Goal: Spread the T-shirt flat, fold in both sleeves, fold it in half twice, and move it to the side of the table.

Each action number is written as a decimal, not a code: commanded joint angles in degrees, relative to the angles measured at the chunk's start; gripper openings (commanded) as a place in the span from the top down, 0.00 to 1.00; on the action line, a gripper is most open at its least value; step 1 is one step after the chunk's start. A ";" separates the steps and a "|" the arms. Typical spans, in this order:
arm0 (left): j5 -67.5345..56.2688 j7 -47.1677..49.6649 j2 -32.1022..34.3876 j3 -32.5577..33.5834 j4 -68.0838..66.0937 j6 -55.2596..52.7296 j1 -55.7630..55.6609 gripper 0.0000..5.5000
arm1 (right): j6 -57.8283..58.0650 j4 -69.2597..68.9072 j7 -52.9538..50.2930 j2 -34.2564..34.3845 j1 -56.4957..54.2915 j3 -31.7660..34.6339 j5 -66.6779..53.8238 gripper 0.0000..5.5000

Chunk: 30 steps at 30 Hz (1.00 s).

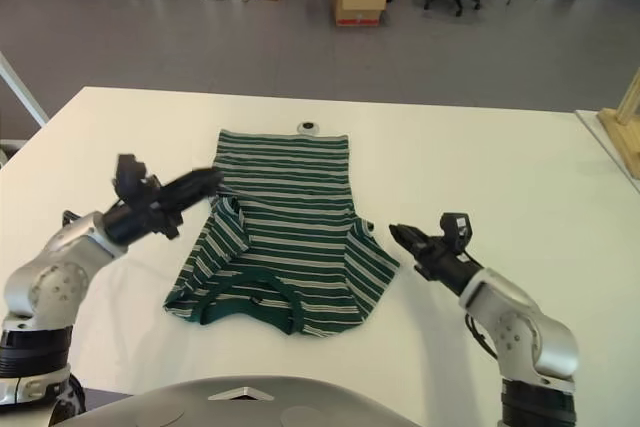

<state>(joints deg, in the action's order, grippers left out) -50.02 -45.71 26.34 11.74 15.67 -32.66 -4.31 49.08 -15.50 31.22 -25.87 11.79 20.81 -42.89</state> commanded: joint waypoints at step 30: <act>28.53 -3.21 5.25 -4.67 -20.74 22.13 8.41 0.77 | -5.18 6.28 7.37 -3.37 8.73 -10.31 5.08 0.89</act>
<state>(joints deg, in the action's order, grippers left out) -26.76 -48.54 29.30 9.33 -2.31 -13.94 3.05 41.87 -11.40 39.32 -29.15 18.23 12.72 -39.99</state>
